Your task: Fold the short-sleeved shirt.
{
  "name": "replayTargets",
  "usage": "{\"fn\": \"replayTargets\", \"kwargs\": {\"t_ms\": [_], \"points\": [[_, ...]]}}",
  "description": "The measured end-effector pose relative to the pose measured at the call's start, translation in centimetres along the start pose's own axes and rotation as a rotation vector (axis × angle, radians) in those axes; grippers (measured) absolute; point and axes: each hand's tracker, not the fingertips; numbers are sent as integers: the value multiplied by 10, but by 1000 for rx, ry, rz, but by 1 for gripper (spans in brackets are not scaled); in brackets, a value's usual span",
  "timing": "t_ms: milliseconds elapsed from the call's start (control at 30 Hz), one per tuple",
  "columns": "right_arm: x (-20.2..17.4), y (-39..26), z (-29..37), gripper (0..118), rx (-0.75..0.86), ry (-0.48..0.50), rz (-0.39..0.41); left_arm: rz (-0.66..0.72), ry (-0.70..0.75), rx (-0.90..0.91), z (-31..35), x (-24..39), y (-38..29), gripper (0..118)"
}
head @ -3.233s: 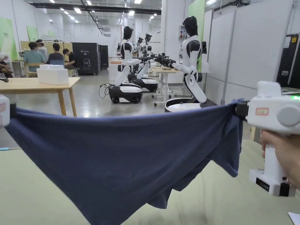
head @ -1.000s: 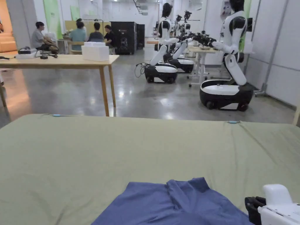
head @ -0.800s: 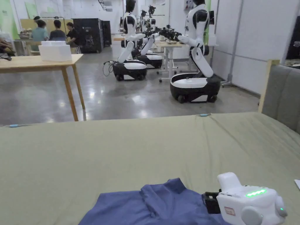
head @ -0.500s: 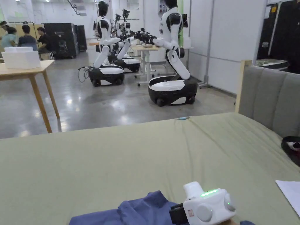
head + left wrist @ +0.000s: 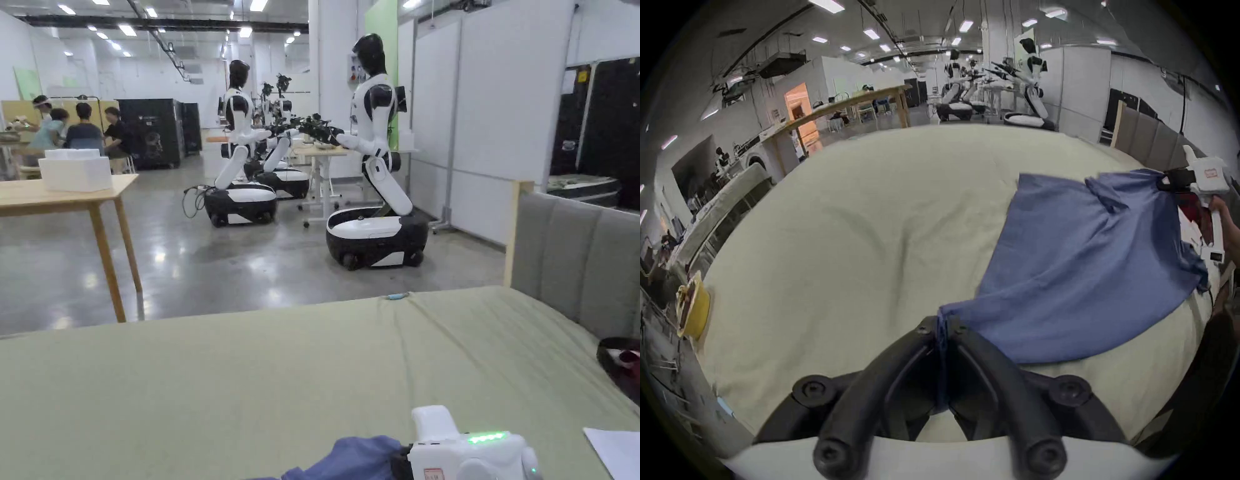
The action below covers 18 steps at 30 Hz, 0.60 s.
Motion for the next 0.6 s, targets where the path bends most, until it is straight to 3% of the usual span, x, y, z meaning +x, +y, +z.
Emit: {"fn": "replayTargets", "kwargs": {"t_ms": [167, 400, 600], "points": [[-20, 32, 92, 5, 116, -2, 79, -11, -27, 144, 41, 4, 50, 1], [-32, 99, 205, 5, 338, -3, 112, -18, 20, 334, 117, 22, 150, 1], [-32, 172, 267, 5, 493, -62, 135, 7, 42, 449, 167, 27, 236, 1]]}}
